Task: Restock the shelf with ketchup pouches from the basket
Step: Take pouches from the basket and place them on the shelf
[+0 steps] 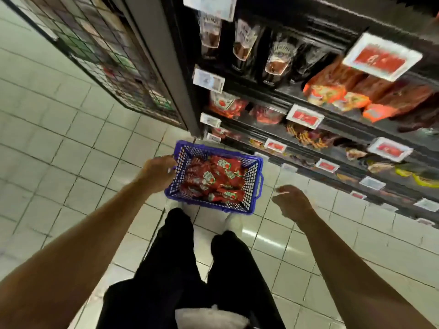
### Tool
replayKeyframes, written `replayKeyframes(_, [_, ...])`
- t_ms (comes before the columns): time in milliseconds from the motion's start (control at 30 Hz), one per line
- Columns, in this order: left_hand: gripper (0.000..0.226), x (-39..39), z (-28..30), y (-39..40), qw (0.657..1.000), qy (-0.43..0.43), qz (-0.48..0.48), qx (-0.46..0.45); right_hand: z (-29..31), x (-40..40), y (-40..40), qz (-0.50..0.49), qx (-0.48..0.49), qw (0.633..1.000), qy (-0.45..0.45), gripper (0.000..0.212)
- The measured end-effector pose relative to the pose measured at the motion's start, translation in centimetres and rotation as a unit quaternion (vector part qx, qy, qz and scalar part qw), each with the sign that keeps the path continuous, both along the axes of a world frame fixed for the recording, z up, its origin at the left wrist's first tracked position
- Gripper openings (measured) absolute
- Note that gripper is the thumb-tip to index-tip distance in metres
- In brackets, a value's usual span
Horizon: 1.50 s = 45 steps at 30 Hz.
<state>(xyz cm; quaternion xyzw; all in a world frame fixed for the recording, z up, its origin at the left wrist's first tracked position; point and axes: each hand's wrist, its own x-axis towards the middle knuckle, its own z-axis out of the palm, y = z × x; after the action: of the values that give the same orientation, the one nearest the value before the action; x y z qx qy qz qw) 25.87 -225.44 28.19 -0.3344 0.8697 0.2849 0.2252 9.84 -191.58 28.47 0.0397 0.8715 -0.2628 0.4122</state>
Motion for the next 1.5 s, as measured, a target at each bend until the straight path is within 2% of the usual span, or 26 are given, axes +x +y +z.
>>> replayKeyframes(33, [0.028,1.3,-1.9,0.6,0.999,-0.030,0.022,0.012,-1.4,0.5,0.3,0.006,0.033,0.998,-0.061,0.025])
replayKeyframes(100, [0.029,3.4,-5.1,2.0,0.996,-0.077,0.047,0.024,-3.4,1.2,0.5,-0.002,0.063,0.992,-0.108,0.022])
replayKeyframes(200, [0.035,6.2,-11.4,3.7,0.988,-0.143,0.041,0.047,-8.3,2.0,-0.4,-0.055,0.047,0.984,-0.162,0.020])
replayKeyframes(300, [0.032,8.4,-18.2,4.9,0.976,-0.176,0.107,0.075,-14.0,2.5,-2.1,-0.112,0.025,0.968,-0.222,0.007])
replayKeyframes(433, [0.027,9.5,-26.9,5.2,0.954,-0.171,0.226,0.099,-23.6,3.3,-6.0,-0.115,0.027,0.962,-0.245,0.005])
replayKeyframes(533, [0.027,8.7,-33.5,4.8,0.960,-0.119,0.223,0.116,-30.6,4.5,-9.0,-0.099,0.043,0.957,-0.271,0.003])
replayKeyframes(667, [0.026,5.7,-40.3,2.9,0.951,-0.069,0.262,0.146,-38.4,6.9,-11.4,0.107,0.020,0.971,-0.211,0.027])
replayKeyframes(733, [0.032,4.5,-44.2,1.7,0.949,-0.089,0.269,0.141,-41.7,8.1,-12.6,0.164,0.023,0.970,-0.178,0.046])
replayKeyframes(800, [0.047,3.6,-47.5,1.2,0.925,-0.123,0.327,0.151,-44.8,8.7,-13.3,0.191,0.051,0.970,-0.145,0.060])
replayKeyframes(867, [0.068,2.9,-51.1,1.3,0.898,-0.143,0.386,0.156,-47.8,8.8,-13.8,0.165,0.092,0.970,-0.153,0.069])
replayKeyframes(967, [0.097,1.5,-54.8,1.5,0.899,-0.217,0.360,0.125,-51.0,8.6,-14.2,0.128,0.126,0.968,-0.176,0.089])
replayKeyframes(1067, [0.103,0.5,-56.5,1.9,0.894,-0.253,0.362,0.077,-52.8,7.8,-15.0,0.074,0.116,0.973,-0.186,0.100])
replayKeyframes(1167, [0.109,1.0,-57.1,2.3,0.914,-0.264,0.301,0.059,-53.9,7.5,-15.3,0.007,0.123,0.972,-0.202,0.110])
replayKeyframes(1233, [0.112,1.3,-57.2,2.1,0.924,-0.277,0.258,0.052,-53.8,7.8,-15.7,0.051,0.158,0.961,-0.220,0.121])
replayKeyframes(1267, [0.114,1.3,-57.2,1.8,0.926,-0.286,0.242,0.056,-53.7,8.0,-15.8,0.122,0.178,0.951,-0.221,0.119])
replayKeyframes(1300, [0.113,1.2,-57.2,1.4,0.927,-0.294,0.226,0.060,-53.4,8.3,-15.8,0.212,0.193,0.935,-0.209,0.108])
replayKeyframes(1367, [0.097,1.2,-57.0,0.3,0.933,-0.305,0.185,0.052,-52.6,8.8,-16.0,0.367,0.186,0.897,-0.161,0.077])
replayKeyframes(1433, [0.071,1.1,-56.5,-1.1,0.939,-0.308,0.145,0.050,-52.2,8.5,-15.7,0.375,0.164,0.901,-0.144,0.058])
replayKeyframes(1500, [0.057,0.5,-55.9,-1.9,0.941,-0.306,0.134,0.063,-52.1,7.4,-15.0,0.297,0.150,0.924,-0.190,0.040])
